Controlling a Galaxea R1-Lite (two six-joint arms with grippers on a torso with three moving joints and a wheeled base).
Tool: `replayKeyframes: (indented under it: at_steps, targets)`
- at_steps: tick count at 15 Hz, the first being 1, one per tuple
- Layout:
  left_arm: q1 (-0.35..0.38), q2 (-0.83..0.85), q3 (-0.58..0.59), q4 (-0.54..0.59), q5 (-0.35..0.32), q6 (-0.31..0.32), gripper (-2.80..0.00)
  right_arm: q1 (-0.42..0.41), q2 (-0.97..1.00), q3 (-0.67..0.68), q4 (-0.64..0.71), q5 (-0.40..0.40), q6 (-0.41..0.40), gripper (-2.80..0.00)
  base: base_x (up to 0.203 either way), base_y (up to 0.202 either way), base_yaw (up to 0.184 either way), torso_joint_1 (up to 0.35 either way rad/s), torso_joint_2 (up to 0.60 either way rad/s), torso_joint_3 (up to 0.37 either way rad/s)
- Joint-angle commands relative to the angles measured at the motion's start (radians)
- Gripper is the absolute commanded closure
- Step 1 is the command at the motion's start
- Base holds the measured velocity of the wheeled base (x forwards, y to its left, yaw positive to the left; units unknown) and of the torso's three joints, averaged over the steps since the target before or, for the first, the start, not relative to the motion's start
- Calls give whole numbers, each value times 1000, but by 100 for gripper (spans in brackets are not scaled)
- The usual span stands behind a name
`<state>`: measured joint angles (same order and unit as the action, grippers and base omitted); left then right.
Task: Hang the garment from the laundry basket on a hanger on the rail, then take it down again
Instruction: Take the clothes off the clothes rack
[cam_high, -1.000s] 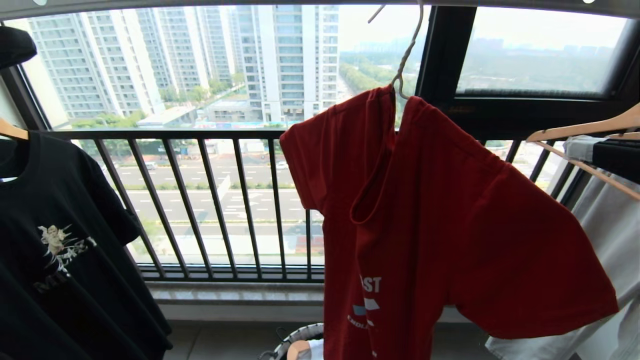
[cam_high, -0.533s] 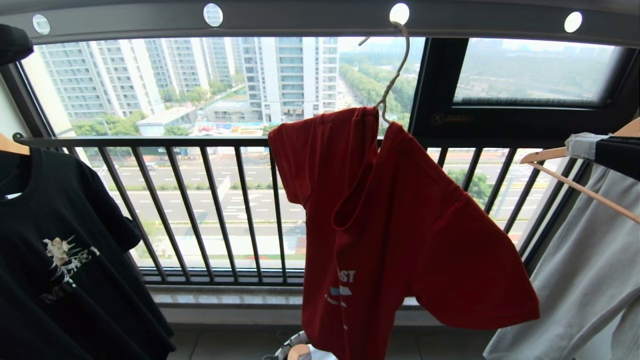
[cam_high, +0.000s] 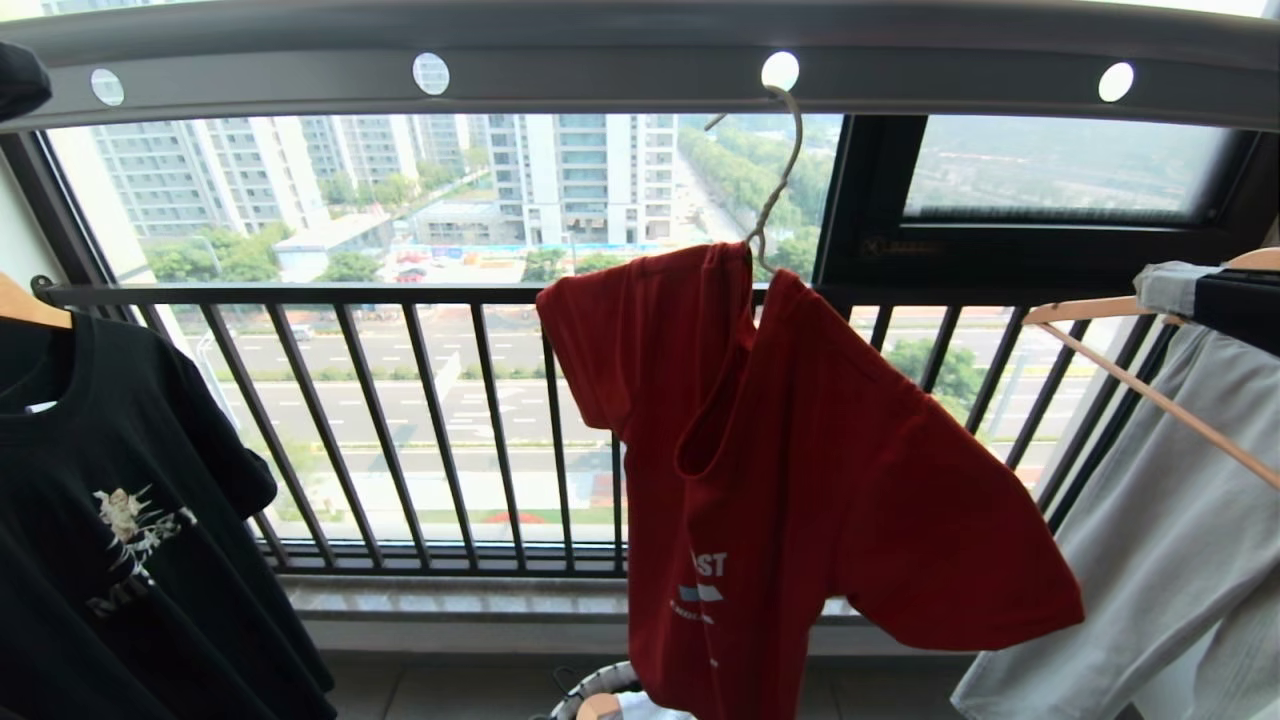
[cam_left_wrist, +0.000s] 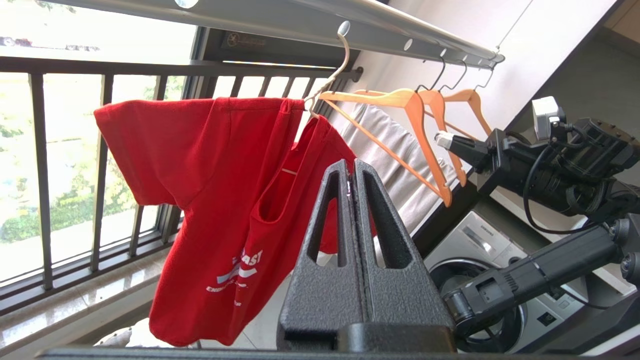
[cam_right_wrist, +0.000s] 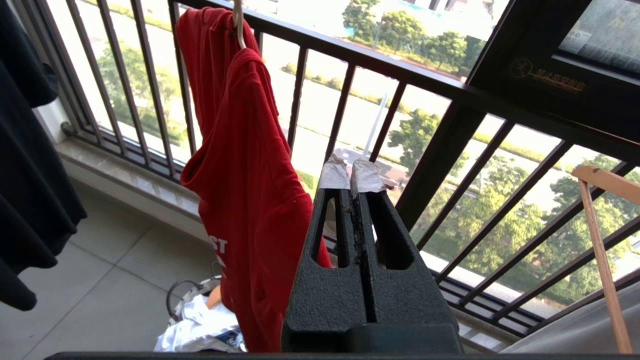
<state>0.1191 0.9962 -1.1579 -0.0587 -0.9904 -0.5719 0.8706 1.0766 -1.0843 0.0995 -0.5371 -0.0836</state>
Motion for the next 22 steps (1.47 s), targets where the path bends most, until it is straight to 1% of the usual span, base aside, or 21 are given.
replayKeyframes:
  at_steps: [1,6,14,17,22]
  targets:
    - [1,-2,0,-1,-5,-3,0,1,2,0,0,-3,-1,0,0,0,0,85,-188,-103]
    - [1,-2,0,-1,-5,-3,0,-1,-2,-1,-2,-3,1,0,0,0,0,79,-148,-74]
    - [1,2,0,-1,-5,-3,0,-2,3,-4,-5,-6,-12,0,0,0,0,0,0,0]
    - [1,4,1,-1,-5,-2,0,-28,30,-2,-86,-8,-14,0,0,0,0,0,0,0]
    - [1,-5,3,-1,-4,-2,0,-32,118,-68,-81,-11,-36,0,0,0,0,0,0,0]
